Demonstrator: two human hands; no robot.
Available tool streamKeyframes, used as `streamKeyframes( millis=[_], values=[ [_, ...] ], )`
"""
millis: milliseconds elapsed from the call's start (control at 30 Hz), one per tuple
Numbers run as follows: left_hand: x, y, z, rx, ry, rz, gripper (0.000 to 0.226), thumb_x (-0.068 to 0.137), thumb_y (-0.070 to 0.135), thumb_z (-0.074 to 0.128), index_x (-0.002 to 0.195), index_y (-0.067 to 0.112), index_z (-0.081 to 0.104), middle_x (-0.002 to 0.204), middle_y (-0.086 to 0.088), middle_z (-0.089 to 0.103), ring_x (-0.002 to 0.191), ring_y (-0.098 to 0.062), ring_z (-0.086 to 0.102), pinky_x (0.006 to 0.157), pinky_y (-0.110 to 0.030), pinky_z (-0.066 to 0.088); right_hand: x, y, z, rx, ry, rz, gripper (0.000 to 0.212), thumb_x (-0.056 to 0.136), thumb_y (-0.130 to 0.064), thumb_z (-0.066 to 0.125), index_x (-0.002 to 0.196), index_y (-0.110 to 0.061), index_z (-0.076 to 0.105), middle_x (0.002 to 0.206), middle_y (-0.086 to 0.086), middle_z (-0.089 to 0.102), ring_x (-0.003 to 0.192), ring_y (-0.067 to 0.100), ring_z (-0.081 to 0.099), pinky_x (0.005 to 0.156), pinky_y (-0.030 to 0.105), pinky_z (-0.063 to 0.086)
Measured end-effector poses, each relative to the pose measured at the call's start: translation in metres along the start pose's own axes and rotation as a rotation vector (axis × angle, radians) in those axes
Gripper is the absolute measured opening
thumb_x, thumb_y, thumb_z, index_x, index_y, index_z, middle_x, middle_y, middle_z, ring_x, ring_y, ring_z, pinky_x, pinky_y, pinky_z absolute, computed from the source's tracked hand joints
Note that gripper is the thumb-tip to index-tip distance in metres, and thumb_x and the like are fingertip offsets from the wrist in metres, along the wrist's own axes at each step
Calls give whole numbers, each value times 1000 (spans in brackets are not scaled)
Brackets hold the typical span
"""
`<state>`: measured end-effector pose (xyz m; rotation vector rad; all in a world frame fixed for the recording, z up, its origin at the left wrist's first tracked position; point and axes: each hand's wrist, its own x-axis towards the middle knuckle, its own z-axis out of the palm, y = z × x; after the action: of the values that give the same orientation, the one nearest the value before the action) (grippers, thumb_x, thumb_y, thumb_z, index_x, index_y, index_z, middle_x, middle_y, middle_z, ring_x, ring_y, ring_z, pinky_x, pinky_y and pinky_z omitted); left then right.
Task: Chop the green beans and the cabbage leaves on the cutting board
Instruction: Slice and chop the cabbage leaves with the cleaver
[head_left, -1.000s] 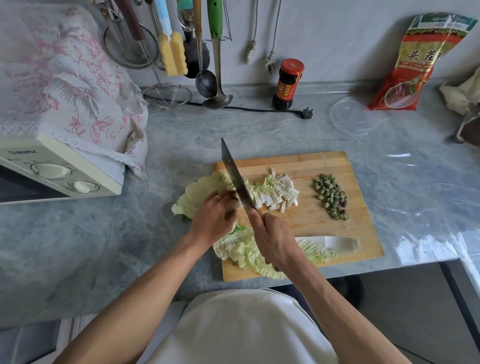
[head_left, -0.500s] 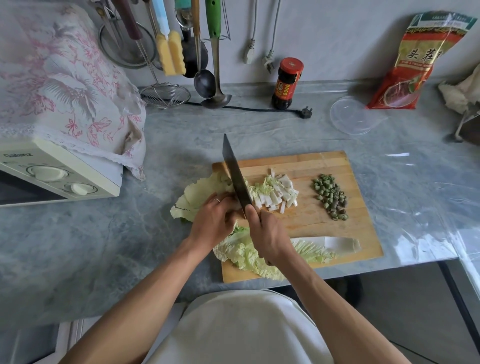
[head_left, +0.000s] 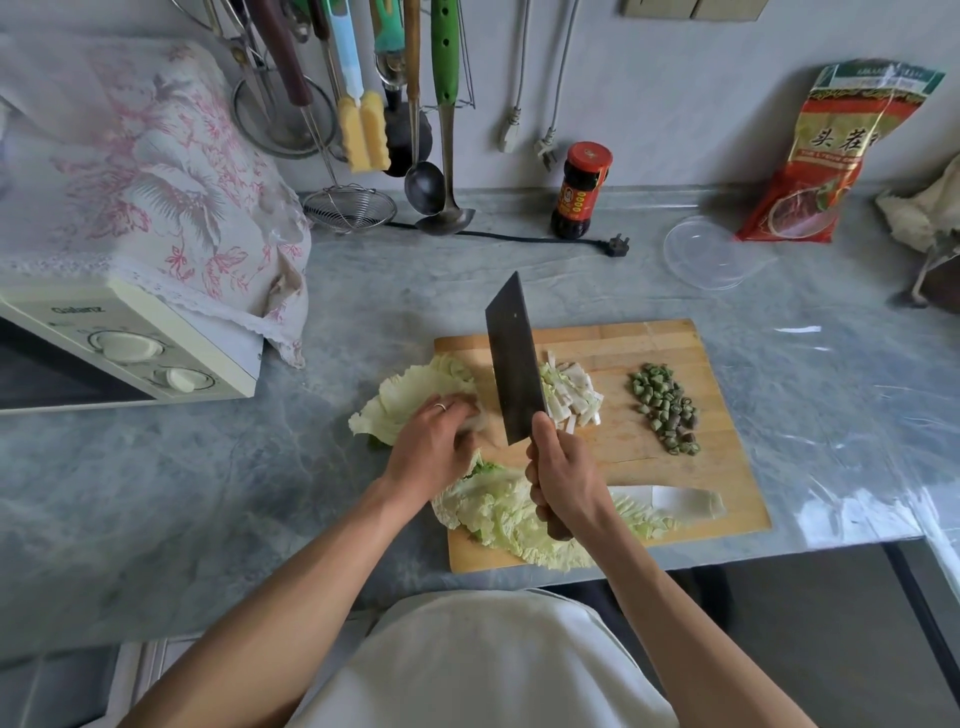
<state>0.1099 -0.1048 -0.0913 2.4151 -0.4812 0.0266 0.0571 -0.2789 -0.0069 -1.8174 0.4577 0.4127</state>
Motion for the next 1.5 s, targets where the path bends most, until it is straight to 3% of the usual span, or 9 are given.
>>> streamKeyframes(
  millis=[167, 267, 400, 567, 967, 1100, 1233, 1367, 1500],
  values=[
    [3, 4, -10, 55, 27, 177, 18, 75, -5, 73, 89, 5, 71, 106, -9, 73, 110, -19, 61, 92, -34, 53, -10, -10, -3, -181, -23, -128, 56, 106, -43, 34, 74, 0, 48, 58, 11, 45, 44, 20, 42, 38, 26, 33],
    [4, -1, -10, 82, 55, 146, 18, 77, -2, 73, 93, 5, 72, 113, -10, 72, 120, -21, 57, 100, -39, 51, -14, -10, 3, -268, -35, -158, 63, 106, -45, 33, 83, 10, 52, 56, 8, 48, 42, 20, 46, 35, 24, 34],
    [3, -8, -7, 204, 46, 77, 18, 84, 11, 67, 100, 15, 73, 125, -5, 68, 123, -27, 56, 108, -44, 41, -15, -10, 9, -267, -54, -163, 57, 105, -48, 32, 76, -2, 50, 56, 3, 46, 45, 20, 46, 45, 38, 44],
    [3, -5, -1, 266, -30, -13, 31, 91, 27, 47, 106, 19, 73, 126, -2, 68, 124, -24, 56, 109, -43, 38, -16, -12, 14, -270, -56, -171, 52, 106, -45, 31, 70, -11, 45, 54, 3, 46, 45, 21, 47, 42, 31, 40],
    [5, -1, 2, 106, 79, -74, 15, 88, 14, 67, 92, 24, 78, 104, 7, 75, 110, -18, 63, 102, -33, 41, 0, -6, 26, -414, -5, -157, 49, 104, -48, 32, 75, -14, 50, 68, 13, 57, 59, 27, 53, 58, 42, 51],
    [4, -7, 9, 81, 63, -123, 13, 87, 17, 67, 92, 25, 78, 107, 8, 75, 114, -19, 62, 101, -38, 44, 4, -3, 33, -394, -5, -227, 45, 108, -38, 33, 66, -20, 38, 62, 12, 48, 53, 26, 45, 53, 47, 45],
    [2, -12, 15, 73, 28, -139, 16, 88, 23, 62, 93, 26, 76, 109, 7, 74, 118, -19, 61, 106, -39, 42, 14, -1, 36, -343, 16, -192, 45, 107, -39, 33, 78, -10, 53, 60, 4, 49, 52, 21, 46, 48, 33, 40],
    [2, -13, 14, 77, 31, -138, 12, 88, 20, 65, 91, 23, 76, 107, 4, 75, 116, -21, 62, 103, -41, 45, 22, -4, 32, -318, 19, -183, 48, 107, -41, 32, 69, -14, 45, 54, 0, 48, 45, 17, 46, 46, 27, 36],
    [0, -8, 10, 48, 54, -131, 9, 84, 11, 70, 91, 15, 74, 113, -2, 73, 117, -25, 59, 101, -42, 46, 24, -5, 25, -273, 2, -87, 42, 108, -37, 26, 78, -16, 46, 64, 15, 53, 52, 32, 54, 46, 40, 47]
  ],
)
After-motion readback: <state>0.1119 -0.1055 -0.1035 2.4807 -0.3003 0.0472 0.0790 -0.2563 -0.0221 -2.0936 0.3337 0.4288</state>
